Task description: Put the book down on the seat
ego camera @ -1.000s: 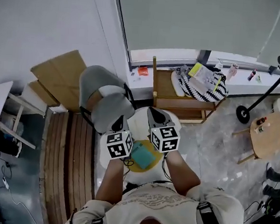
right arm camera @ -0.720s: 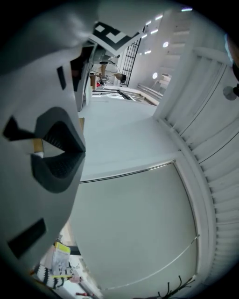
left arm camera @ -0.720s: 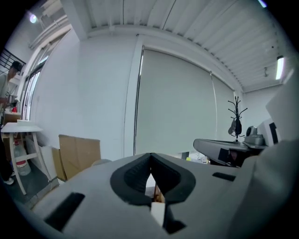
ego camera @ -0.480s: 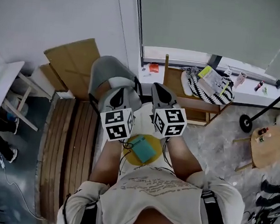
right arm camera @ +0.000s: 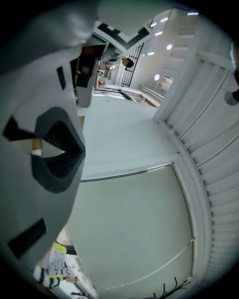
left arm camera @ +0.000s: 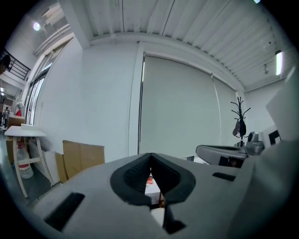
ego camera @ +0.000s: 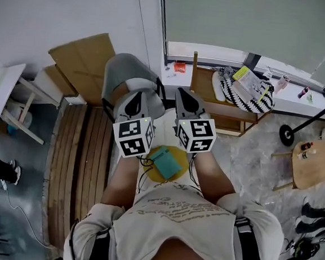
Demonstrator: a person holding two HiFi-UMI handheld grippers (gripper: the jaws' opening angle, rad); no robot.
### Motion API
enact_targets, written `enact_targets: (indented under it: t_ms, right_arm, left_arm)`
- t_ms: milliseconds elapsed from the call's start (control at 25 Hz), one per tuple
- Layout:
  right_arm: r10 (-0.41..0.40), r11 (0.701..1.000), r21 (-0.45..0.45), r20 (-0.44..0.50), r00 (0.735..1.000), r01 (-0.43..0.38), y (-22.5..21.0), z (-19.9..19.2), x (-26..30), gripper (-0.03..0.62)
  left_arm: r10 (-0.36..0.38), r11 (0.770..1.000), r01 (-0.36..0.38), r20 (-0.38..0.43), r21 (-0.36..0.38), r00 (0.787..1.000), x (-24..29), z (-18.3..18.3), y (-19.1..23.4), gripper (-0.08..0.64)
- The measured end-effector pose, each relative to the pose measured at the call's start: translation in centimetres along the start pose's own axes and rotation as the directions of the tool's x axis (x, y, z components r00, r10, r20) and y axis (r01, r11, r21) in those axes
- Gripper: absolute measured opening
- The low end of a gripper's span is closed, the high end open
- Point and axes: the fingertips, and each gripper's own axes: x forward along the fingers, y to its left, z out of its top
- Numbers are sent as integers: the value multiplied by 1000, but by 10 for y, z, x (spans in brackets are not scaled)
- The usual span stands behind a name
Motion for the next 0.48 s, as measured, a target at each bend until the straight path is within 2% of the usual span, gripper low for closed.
enact_targets:
  t_ms: [480]
  right_arm:
    - [-6,1000,-13,19,1000,7,1,3,2,26]
  left_arm:
    - [-19,1000,19,16,22,1000,7,-1,-1,20]
